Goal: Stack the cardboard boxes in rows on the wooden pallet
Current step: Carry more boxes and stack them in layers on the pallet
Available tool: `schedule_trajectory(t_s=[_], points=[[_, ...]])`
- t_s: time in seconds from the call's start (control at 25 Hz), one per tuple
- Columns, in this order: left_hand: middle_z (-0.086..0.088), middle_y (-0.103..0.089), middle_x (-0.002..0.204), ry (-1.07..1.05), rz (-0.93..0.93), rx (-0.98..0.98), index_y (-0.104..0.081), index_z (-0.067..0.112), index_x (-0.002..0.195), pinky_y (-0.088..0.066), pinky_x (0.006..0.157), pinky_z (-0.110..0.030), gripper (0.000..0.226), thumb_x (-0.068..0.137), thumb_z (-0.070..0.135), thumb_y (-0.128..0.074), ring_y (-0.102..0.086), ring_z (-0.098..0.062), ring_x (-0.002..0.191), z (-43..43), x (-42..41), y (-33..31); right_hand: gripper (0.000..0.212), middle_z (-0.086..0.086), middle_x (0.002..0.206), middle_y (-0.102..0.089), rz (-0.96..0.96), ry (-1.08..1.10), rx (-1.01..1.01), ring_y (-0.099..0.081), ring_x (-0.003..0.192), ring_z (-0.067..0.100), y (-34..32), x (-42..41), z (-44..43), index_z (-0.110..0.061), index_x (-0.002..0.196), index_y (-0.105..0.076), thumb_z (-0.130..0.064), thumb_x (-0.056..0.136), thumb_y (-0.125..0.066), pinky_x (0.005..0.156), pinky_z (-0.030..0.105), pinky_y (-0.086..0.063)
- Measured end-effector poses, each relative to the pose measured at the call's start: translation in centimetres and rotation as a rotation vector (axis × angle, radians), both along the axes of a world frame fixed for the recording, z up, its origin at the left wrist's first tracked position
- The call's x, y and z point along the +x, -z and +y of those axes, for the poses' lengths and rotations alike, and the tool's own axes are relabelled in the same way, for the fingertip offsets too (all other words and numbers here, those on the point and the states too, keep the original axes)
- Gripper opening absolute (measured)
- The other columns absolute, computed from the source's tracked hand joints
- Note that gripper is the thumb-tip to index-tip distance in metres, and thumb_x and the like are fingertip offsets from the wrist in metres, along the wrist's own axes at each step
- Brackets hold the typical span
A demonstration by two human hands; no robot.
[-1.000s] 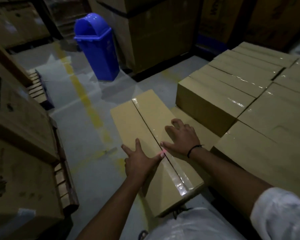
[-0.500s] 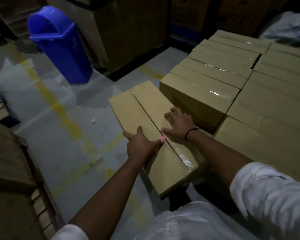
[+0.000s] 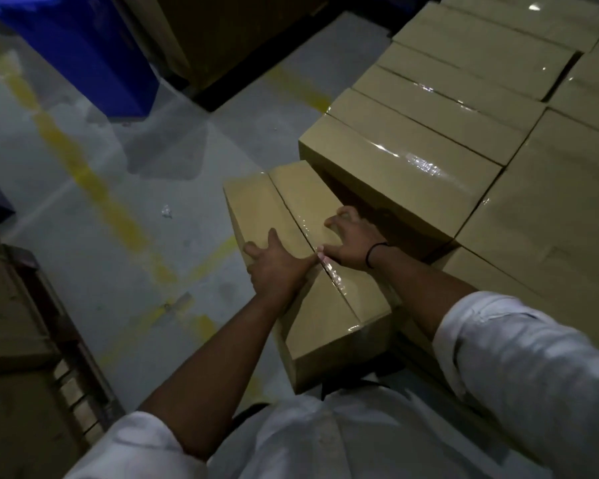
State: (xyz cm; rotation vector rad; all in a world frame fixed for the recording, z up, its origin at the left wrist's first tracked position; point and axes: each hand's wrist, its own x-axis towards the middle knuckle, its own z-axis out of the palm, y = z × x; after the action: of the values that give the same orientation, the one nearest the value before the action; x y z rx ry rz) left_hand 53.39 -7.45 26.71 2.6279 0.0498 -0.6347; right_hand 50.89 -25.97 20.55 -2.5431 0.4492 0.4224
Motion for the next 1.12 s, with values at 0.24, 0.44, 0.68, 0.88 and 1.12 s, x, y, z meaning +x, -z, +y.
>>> schedule_trajectory(t_s=[0.24,0.44,0.68,0.88,1.12], points=[[-0.010,0.003,0.161,-0.034,0.112,0.022,-0.021,0.029,0.157,-0.044,0.104,-0.053,0.119,0.064,0.081,-0.072,-0.033,-0.053,0.136,-0.8,2.1,1.1,0.067,-0.005,0.156,-0.022,-0.032,-0.041,0.052,-0.037,0.133,0.032,0.0,3.0,-0.8,-0.039,0.138,-0.048,-0.062,0.079,-0.069,0.108,0.048,-0.037],[-0.009,0.019,0.163,-0.038,0.242,-0.076,-0.018,0.029,0.160,-0.033,0.113,-0.051,0.118,0.067,0.073,-0.077,-0.026,-0.051,0.143,-3.8,2.4,3.5,0.086,-0.003,0.158,-0.016,0.039,-0.097,-0.057,-0.039,0.130,0.037,0.4,5.7,-4.1,-0.037,0.148,-0.036,-0.057,0.075,-0.075,0.108,0.050,-0.034],[-0.003,0.006,0.168,0.094,0.506,-0.290,-0.016,0.026,0.160,-0.019,0.112,-0.026,0.109,0.075,0.055,-0.078,-0.018,-0.028,0.152,-6.4,2.0,7.8,0.100,-0.001,0.167,0.004,0.297,-0.070,-0.170,-0.005,0.149,0.041,3.8,4.6,-6.5,-0.037,0.153,-0.022,-0.060,0.070,-0.072,0.117,0.058,-0.015],[-0.011,-0.015,0.165,0.329,0.589,-0.092,-0.016,0.013,0.159,-0.013,0.123,-0.040,0.096,0.082,0.036,-0.070,-0.002,-0.038,0.152,-7.3,4.3,8.1,0.101,0.003,0.167,0.015,0.340,0.034,-0.133,0.009,0.153,0.037,5.9,1.9,-2.5,-0.033,0.159,-0.010,-0.053,0.081,-0.071,0.120,0.059,-0.008],[-0.013,-0.036,0.151,0.617,0.430,0.203,-0.037,0.016,0.150,-0.036,0.104,-0.039,0.090,0.078,0.063,-0.063,-0.040,-0.036,0.136,-6.9,10.5,8.3,0.092,0.008,0.167,0.011,0.290,0.207,-0.135,0.004,0.152,0.039,5.7,0.6,1.1,-0.027,0.159,-0.008,-0.038,0.088,-0.066,0.121,0.057,-0.012]])
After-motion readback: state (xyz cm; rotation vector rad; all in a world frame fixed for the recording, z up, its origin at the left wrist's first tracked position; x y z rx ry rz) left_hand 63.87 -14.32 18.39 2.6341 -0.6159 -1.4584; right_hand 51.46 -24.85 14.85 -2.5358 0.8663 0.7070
